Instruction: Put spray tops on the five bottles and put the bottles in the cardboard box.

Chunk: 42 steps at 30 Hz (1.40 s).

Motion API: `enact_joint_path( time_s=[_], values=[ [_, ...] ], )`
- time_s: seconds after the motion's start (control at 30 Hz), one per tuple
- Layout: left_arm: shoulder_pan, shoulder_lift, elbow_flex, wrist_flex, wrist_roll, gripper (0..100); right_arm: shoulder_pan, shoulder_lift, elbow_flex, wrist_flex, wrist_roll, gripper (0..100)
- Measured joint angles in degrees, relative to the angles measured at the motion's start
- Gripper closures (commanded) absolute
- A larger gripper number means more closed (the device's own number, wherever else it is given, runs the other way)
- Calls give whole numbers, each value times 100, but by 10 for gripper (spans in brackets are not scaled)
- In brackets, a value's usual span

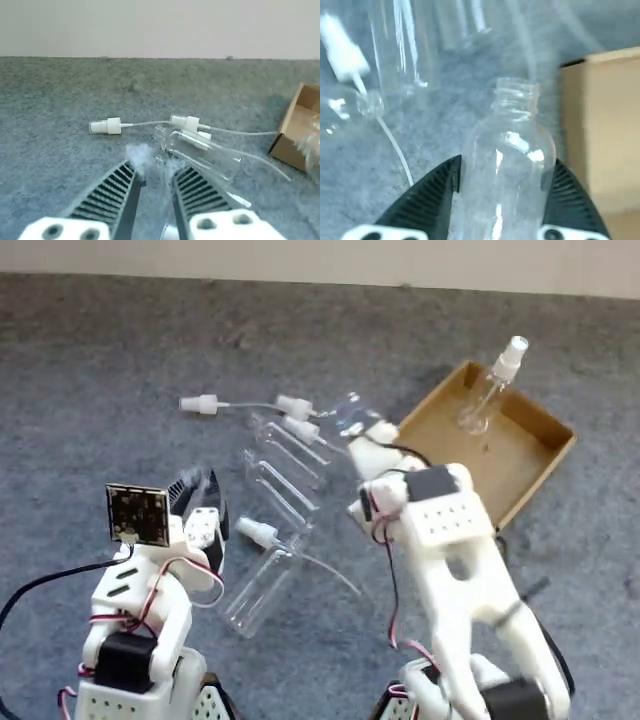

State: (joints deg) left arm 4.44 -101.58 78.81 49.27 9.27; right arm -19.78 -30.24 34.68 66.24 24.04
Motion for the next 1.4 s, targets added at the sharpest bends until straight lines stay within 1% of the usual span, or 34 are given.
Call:
enact_joint_path(
  time_s=[0.1,0.23,0.43,0.5,0.63,0.67,0.73,0.83,0.93,1.0,1.13,1.4],
  values=[
    [35,0,-299,440,-211,994,35,-818,62,167,-396,808],
    [35,738,-888,932,-316,994,35,-1829,492,193,-853,808],
    [70,2840,-2391,1714,-316,989,44,-2822,993,176,-1284,808],
    [79,3613,-2875,2013,-316,989,44,-3015,1301,9,-1407,808],
    [360,5099,-3604,2470,-290,989,44,-3218,1916,-422,-1495,808],
    [431,5442,-3719,2514,-193,988,44,-3244,2048,-510,-1503,808],
    [492,6084,-3947,2523,229,969,44,-3244,2251,-589,-1503,808],
    [510,6998,-4299,2523,818,868,44,-3244,2409,-615,-1503,808],
    [510,7745,-4615,2523,1196,767,44,-3244,2426,-615,-1503,808],
    [510,8158,-4738,2532,1477,731,44,-3244,2426,-615,-1503,808],
    [510,8756,-4765,2549,2101,727,44,-3244,2426,-615,-1503,808],
    [510,9679,-4765,2462,2910,726,44,-3244,2426,-615,-1503,808]
  ],
)
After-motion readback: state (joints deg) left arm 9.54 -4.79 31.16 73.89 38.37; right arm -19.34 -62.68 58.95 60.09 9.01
